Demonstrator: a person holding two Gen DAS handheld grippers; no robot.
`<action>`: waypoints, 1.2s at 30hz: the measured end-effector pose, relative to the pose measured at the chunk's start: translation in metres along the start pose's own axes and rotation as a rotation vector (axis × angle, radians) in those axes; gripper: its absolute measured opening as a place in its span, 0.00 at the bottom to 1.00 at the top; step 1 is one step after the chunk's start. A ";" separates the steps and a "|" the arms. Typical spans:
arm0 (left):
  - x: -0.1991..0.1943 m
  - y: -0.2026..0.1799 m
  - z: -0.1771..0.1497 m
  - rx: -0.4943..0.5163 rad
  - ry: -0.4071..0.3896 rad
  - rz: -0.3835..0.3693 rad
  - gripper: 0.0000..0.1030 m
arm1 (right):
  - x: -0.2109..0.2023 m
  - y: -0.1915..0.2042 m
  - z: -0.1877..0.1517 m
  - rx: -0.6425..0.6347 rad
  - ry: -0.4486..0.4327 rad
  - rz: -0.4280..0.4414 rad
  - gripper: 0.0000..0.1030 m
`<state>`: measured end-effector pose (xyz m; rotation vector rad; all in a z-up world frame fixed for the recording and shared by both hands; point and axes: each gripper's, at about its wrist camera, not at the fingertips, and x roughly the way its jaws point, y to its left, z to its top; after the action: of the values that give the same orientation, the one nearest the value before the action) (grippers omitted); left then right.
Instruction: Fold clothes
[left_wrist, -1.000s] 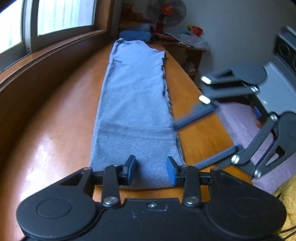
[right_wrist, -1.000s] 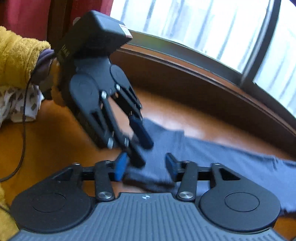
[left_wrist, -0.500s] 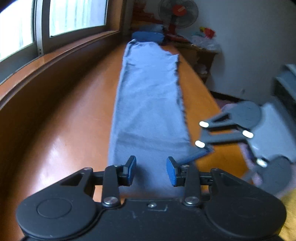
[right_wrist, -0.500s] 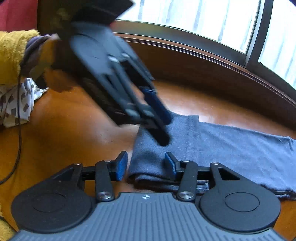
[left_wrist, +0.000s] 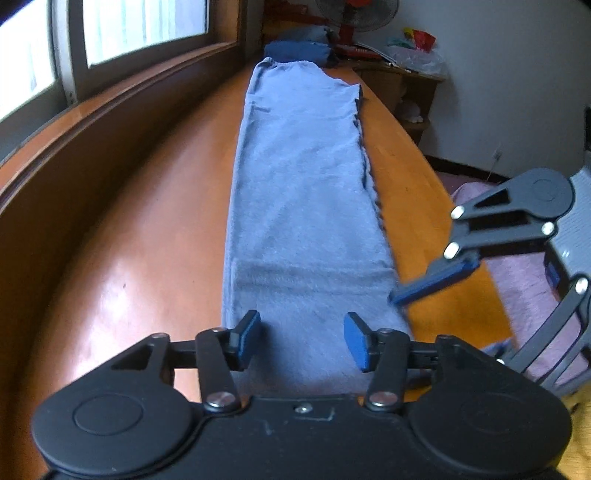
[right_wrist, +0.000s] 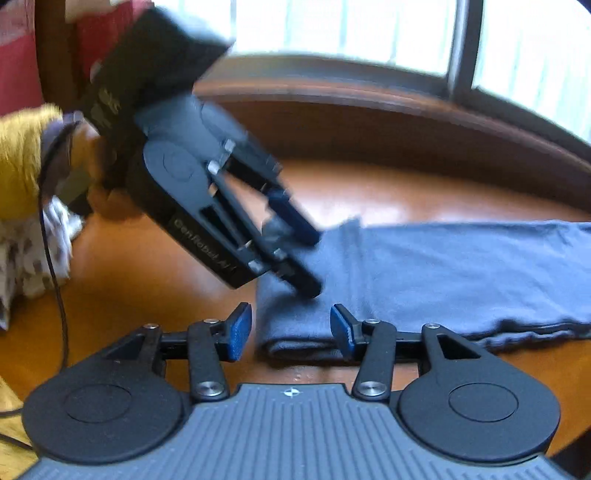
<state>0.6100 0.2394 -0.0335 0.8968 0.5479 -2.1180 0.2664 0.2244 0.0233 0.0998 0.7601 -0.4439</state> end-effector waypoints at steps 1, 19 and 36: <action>-0.006 0.003 -0.002 -0.010 -0.004 -0.002 0.46 | 0.001 0.002 0.000 -0.008 -0.005 -0.007 0.60; 0.001 -0.005 -0.010 0.039 0.034 -0.016 0.30 | -0.019 -0.035 0.005 0.274 -0.091 0.062 0.22; -0.016 -0.017 -0.004 0.254 0.002 0.169 0.58 | 0.006 0.013 -0.005 -0.042 -0.097 -0.201 0.14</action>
<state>0.6060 0.2601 -0.0231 1.0461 0.1972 -2.0601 0.2722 0.2354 0.0149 -0.0382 0.6859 -0.6189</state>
